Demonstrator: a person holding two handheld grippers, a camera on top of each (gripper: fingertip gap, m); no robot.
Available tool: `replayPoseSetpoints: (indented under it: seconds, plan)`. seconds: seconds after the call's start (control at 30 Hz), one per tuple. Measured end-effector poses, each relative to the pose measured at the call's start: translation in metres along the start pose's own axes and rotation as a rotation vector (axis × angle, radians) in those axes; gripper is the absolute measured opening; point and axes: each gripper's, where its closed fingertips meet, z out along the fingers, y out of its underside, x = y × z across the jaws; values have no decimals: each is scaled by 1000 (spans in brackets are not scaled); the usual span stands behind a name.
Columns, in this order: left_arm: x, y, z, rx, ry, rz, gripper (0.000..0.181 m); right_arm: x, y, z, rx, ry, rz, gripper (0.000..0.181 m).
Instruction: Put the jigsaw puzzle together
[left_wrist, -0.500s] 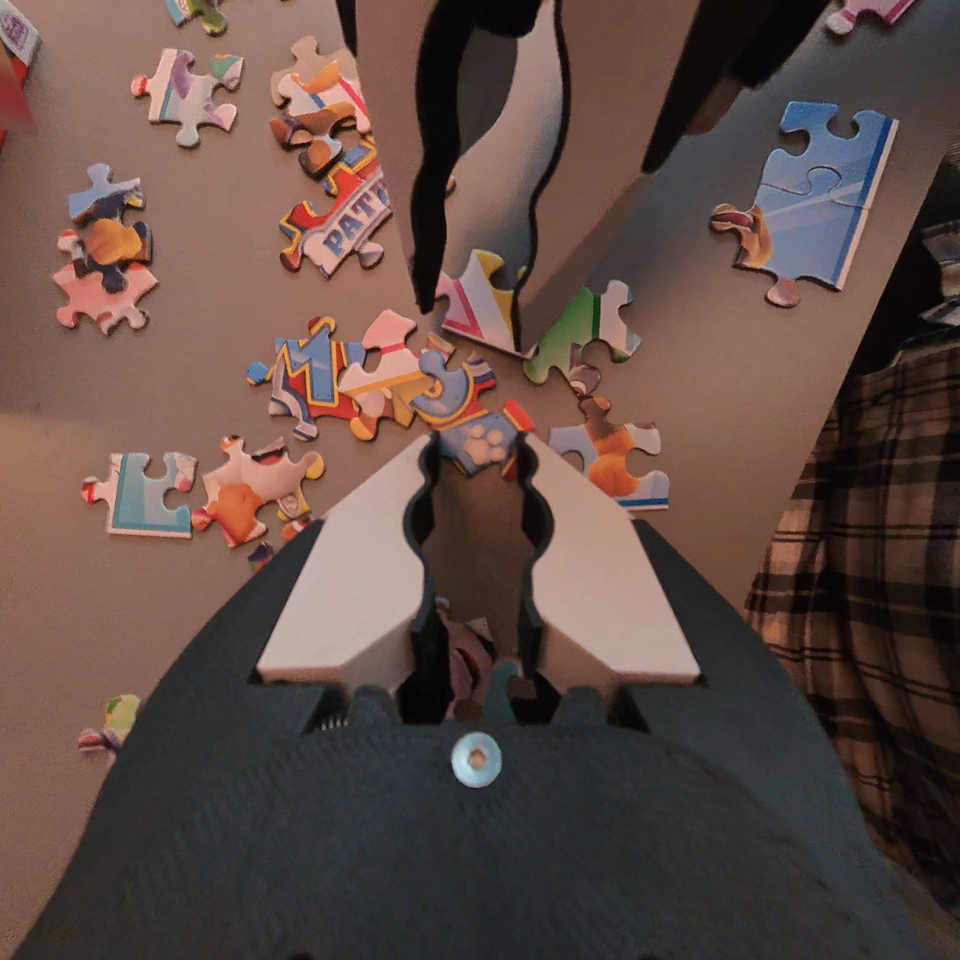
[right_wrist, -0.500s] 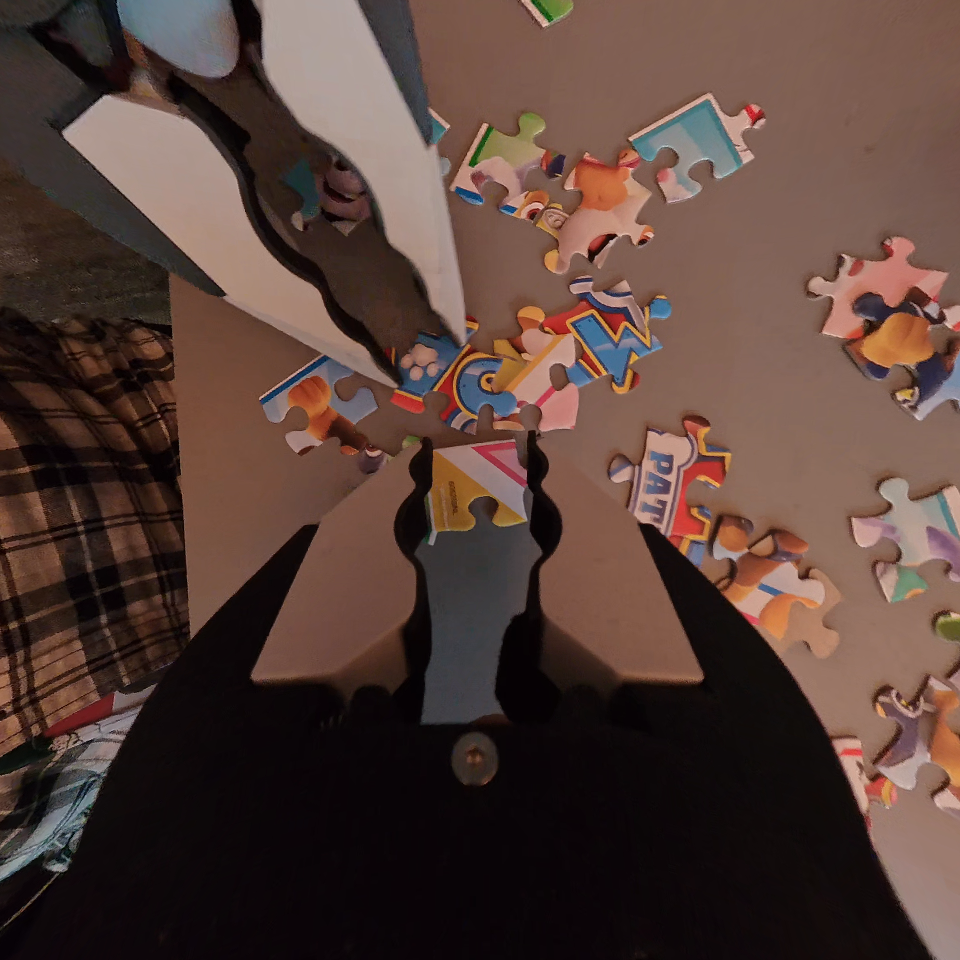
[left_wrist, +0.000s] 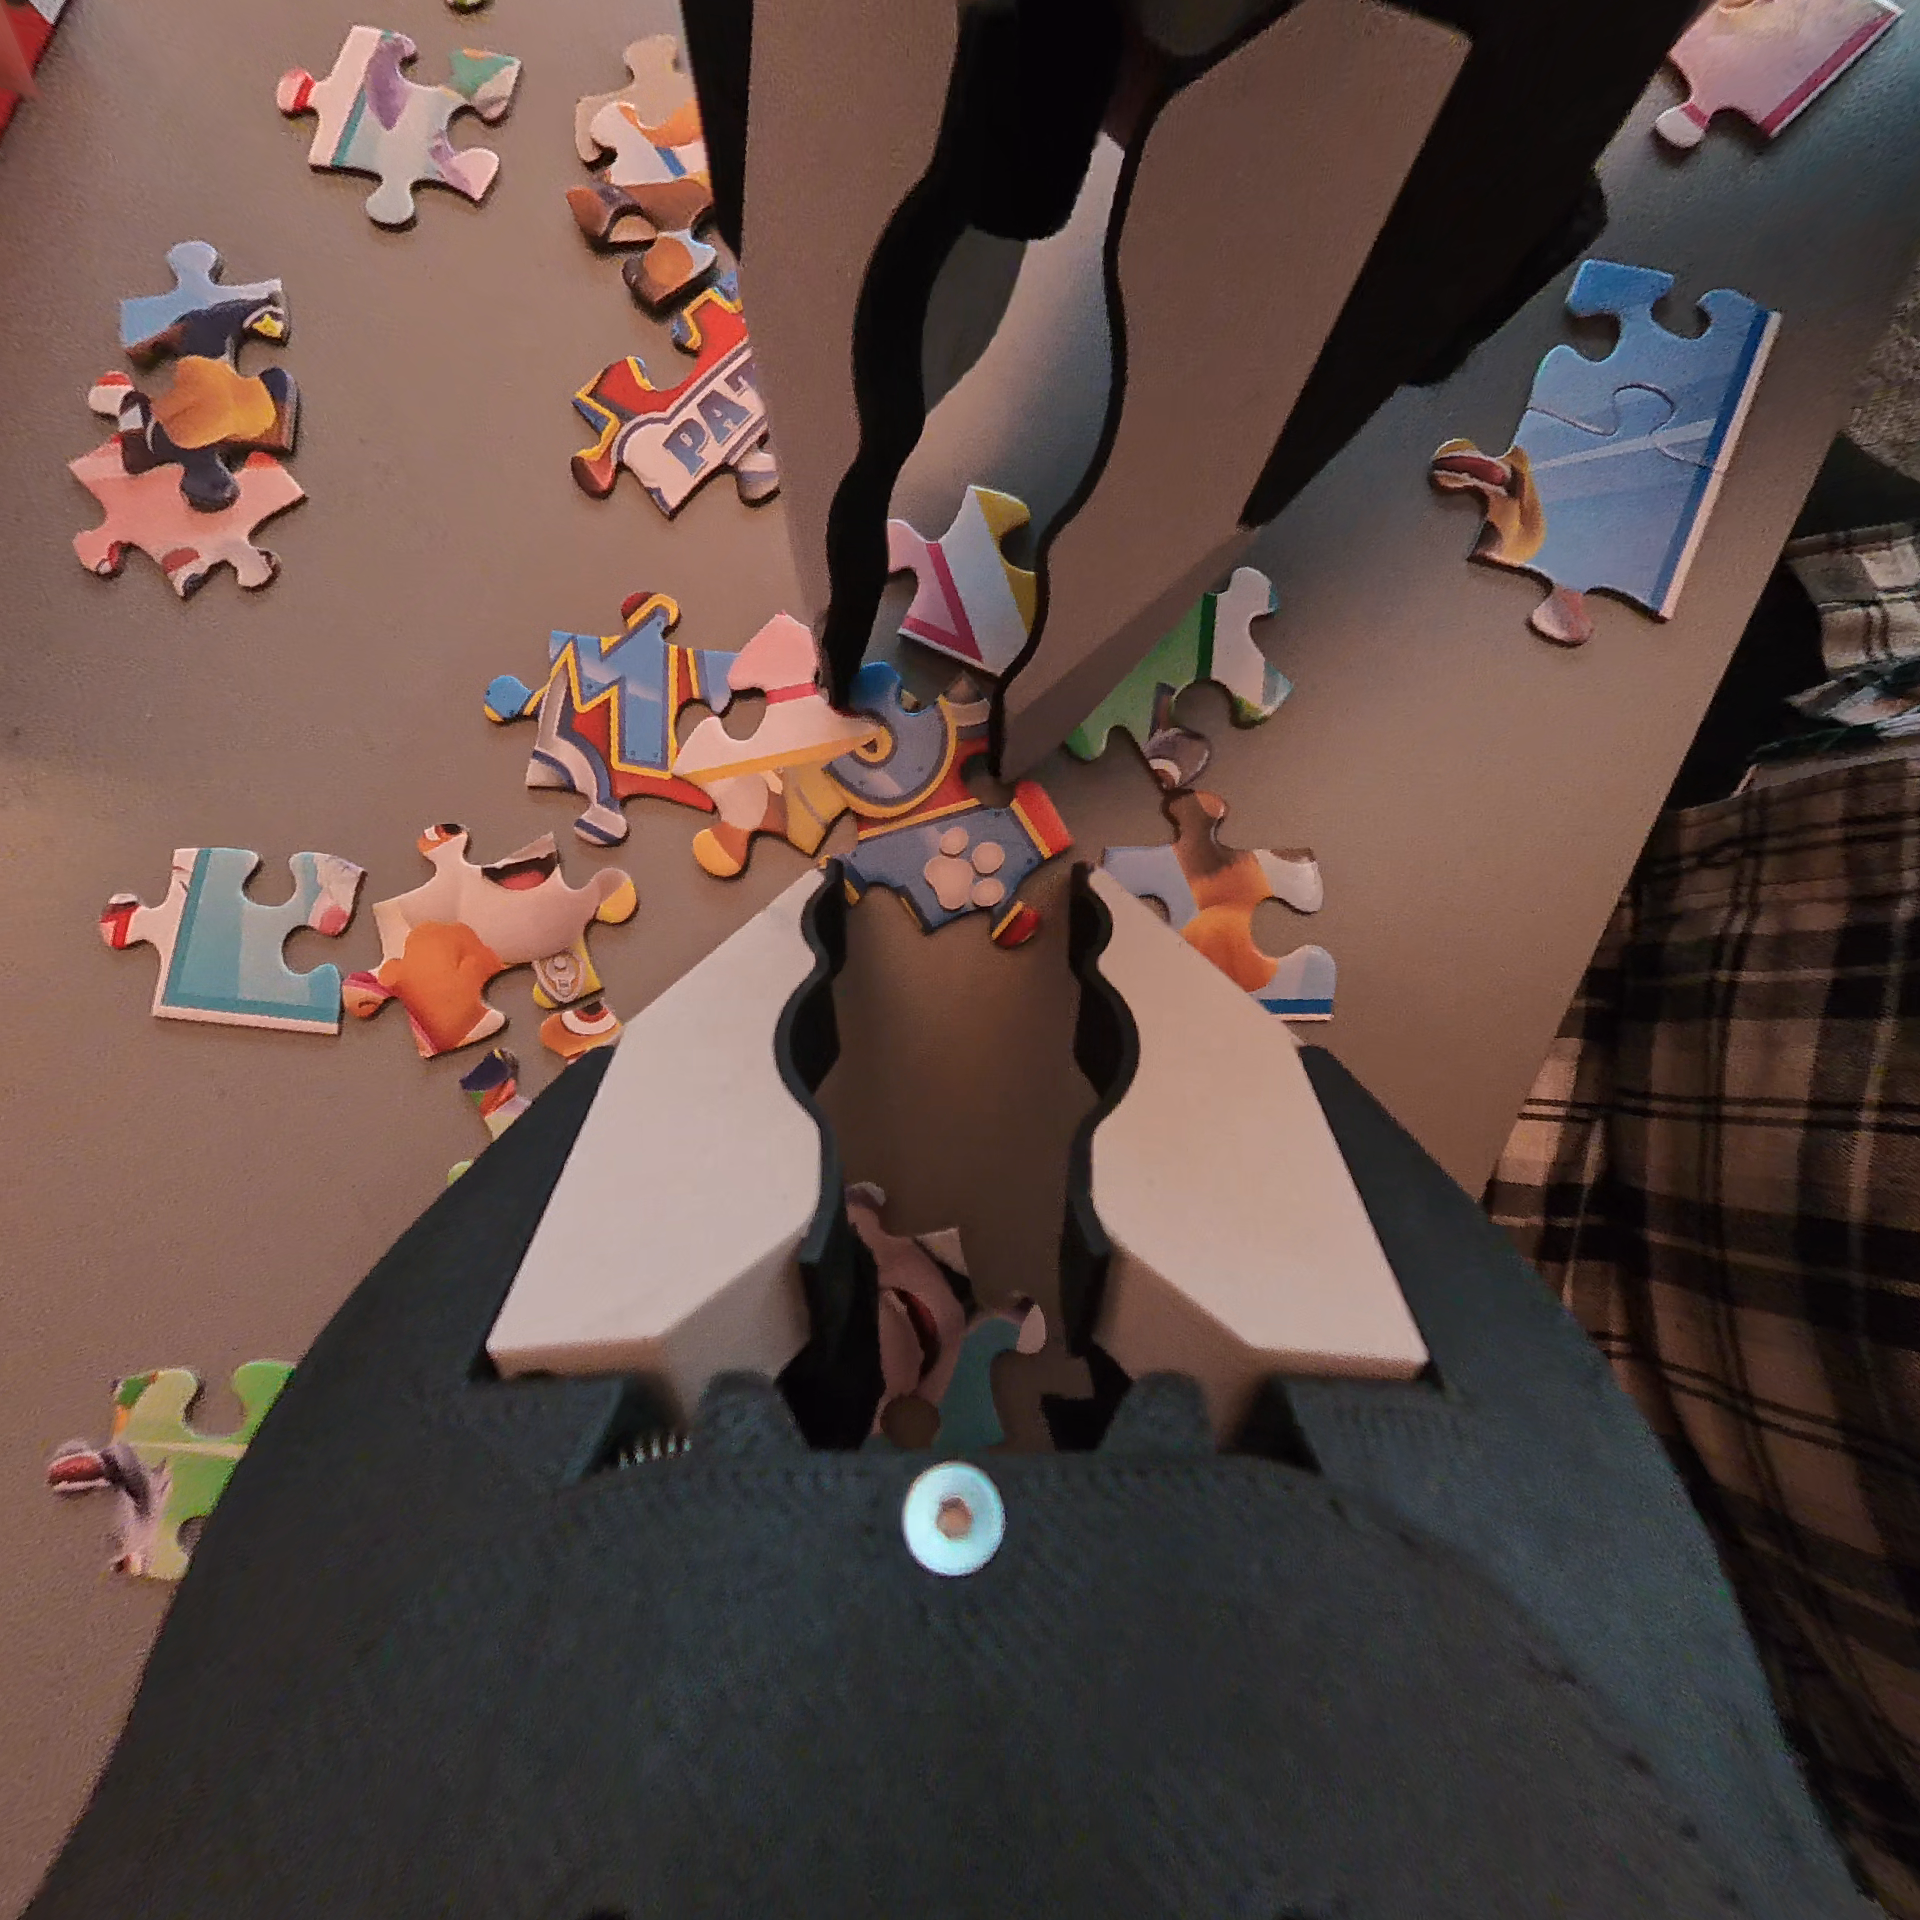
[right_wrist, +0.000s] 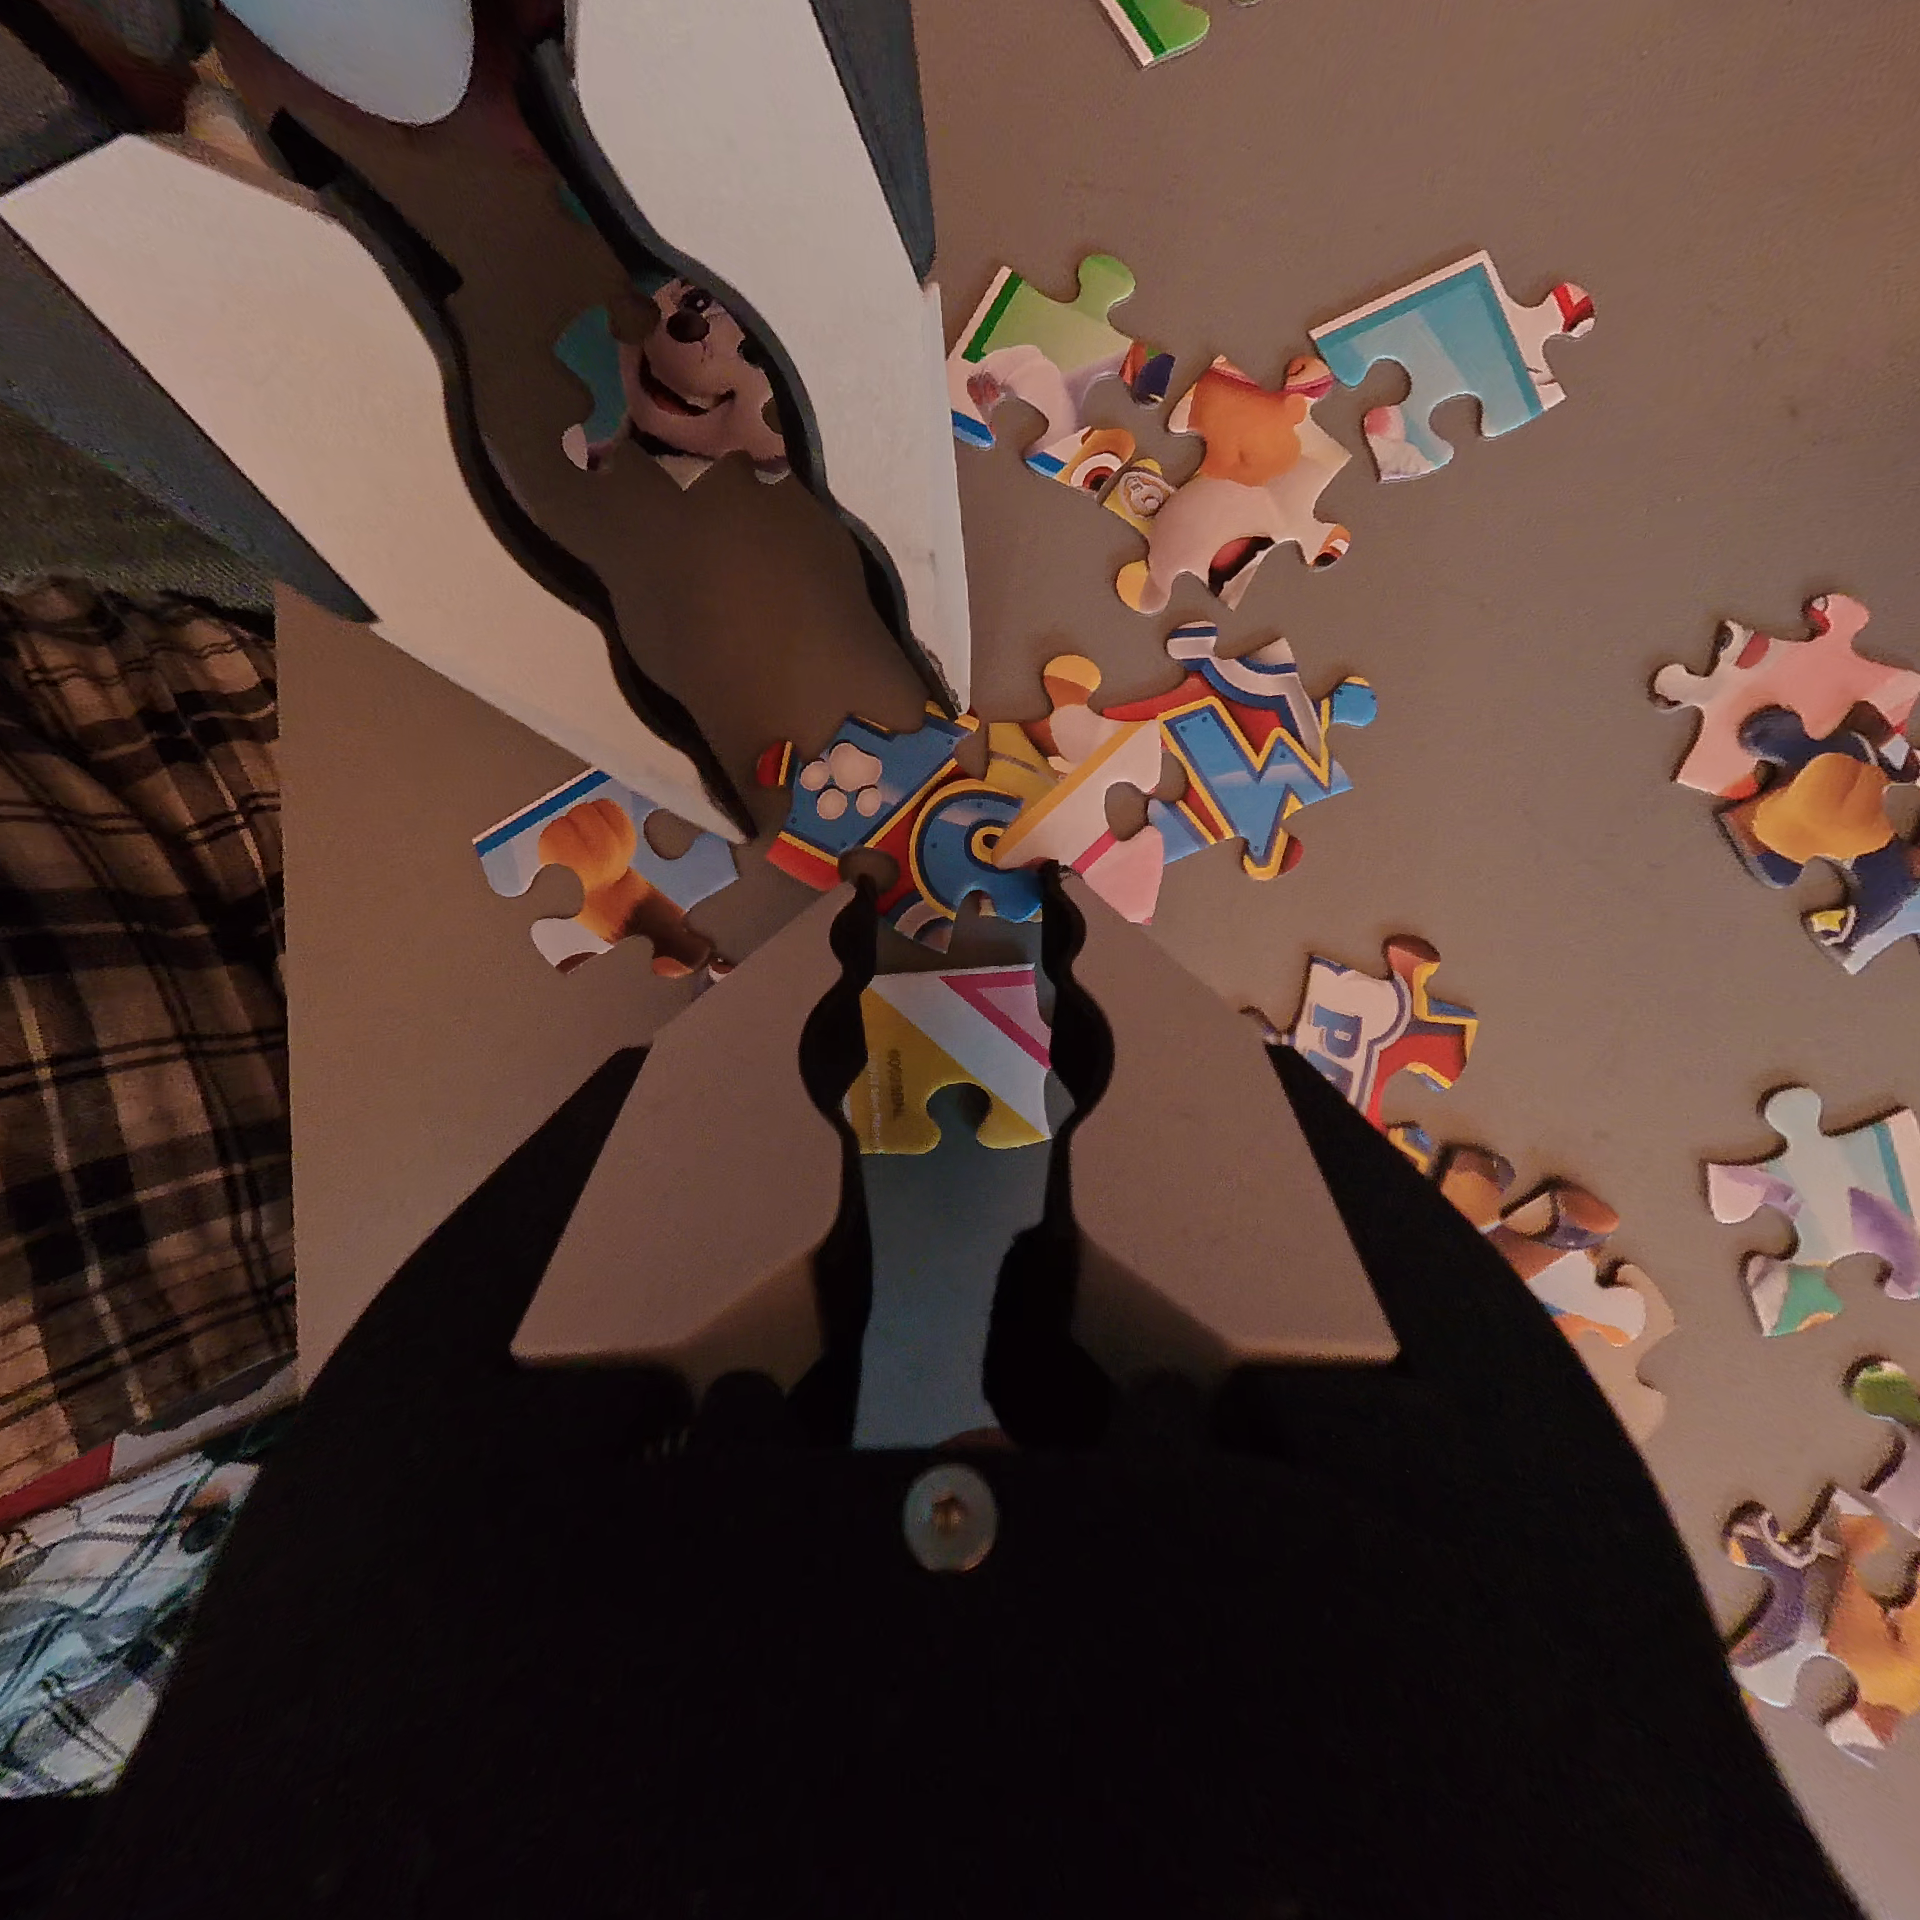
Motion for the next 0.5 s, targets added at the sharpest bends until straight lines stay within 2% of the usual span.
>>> replayPoseSetpoints:
  seconds: [0.27, 0.37, 0.5]
  plan:
    - [2, -6, -4, 69, 17, -12, 51, -1, 3, -9, 60, 11, 55, 30]
    - [-5, -11, -16, 108, 3, -14, 51, 0, 3, -19, 86, 14, 74, 30]
    - [-21, -10, -25, 93, -35, 4, 49, 3, 11, -41, 118, 61, 99, 30]
